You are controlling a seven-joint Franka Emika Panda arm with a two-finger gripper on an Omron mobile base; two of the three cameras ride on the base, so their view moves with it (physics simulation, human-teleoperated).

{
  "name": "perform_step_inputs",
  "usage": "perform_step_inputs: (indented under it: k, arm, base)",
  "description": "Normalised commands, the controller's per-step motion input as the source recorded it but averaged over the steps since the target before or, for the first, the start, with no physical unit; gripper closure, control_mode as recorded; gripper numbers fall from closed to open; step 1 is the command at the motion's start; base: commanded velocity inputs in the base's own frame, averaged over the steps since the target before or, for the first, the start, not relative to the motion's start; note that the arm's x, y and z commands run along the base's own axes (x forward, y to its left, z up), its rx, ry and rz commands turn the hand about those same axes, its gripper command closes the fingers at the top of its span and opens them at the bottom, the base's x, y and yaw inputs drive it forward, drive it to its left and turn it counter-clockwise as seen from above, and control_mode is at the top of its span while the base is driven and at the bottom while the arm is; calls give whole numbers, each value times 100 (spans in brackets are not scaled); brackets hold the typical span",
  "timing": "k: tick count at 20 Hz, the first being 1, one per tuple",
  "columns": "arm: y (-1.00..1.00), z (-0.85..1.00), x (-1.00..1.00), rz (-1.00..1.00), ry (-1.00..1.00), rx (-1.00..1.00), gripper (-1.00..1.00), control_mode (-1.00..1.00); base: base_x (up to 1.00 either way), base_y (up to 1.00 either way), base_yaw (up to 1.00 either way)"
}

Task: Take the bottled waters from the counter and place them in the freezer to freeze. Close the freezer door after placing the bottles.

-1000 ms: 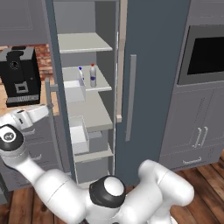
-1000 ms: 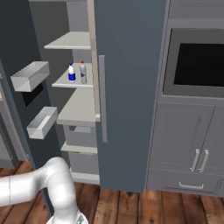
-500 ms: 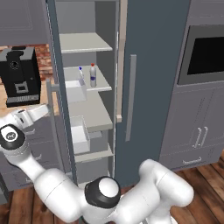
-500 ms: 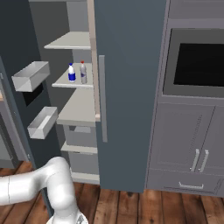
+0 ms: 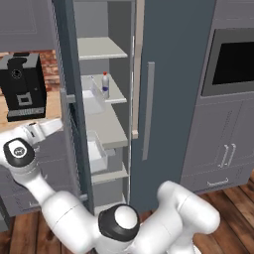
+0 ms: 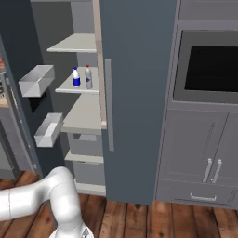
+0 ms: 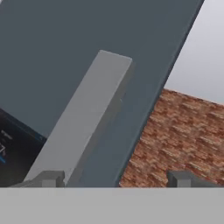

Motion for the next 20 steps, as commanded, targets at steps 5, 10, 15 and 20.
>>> perform_step_inputs:
  k: [5, 10, 15, 20]
  arm:
    - [-77, 0, 41, 0, 0, 0, -100, -100]
    - [-84, -1, 59, 0, 0, 0, -100, -100]
    - [-90, 0, 60, 0, 0, 1, -100, -100]
    - [-93, -4, 60, 0, 1, 4, -100, -100]
  base:
    - [0, 0, 0]
    - [0, 0, 0]
    - [0, 0, 0]
    - [0, 0, 0]
